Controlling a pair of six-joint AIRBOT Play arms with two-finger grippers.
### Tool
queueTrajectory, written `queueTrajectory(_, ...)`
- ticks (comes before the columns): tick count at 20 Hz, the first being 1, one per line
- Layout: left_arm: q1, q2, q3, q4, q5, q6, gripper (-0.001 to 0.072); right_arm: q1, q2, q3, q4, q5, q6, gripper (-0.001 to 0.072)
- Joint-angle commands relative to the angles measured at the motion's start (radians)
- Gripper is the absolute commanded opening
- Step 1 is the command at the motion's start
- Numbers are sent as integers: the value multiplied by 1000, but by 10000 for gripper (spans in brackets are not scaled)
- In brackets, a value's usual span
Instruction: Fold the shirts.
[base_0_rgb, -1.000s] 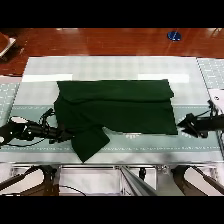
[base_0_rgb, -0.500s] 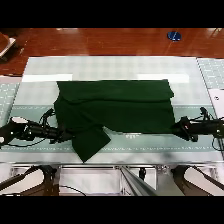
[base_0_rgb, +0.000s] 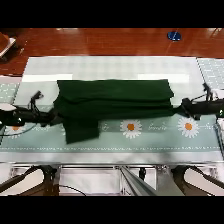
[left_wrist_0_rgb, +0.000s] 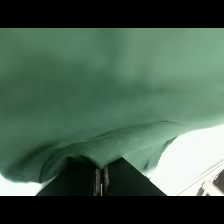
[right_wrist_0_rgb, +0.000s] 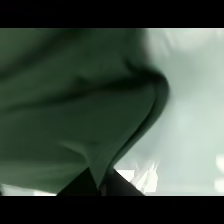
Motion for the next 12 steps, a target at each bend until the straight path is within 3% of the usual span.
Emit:
queueTrajectory(1, -18, -19, 164, -37, 90, -61, 18, 16, -24, 136, 28, 2, -8, 29)
queueTrajectory(5, -117, -191, 377, -36, 187, -126, 18, 92, -172, 247, 35, -115, -2, 29)
queueTrajectory(12, -156, -554, 787, -35, 95, -200, 18, 156, -500, 571, 38, -147, 92, 29)
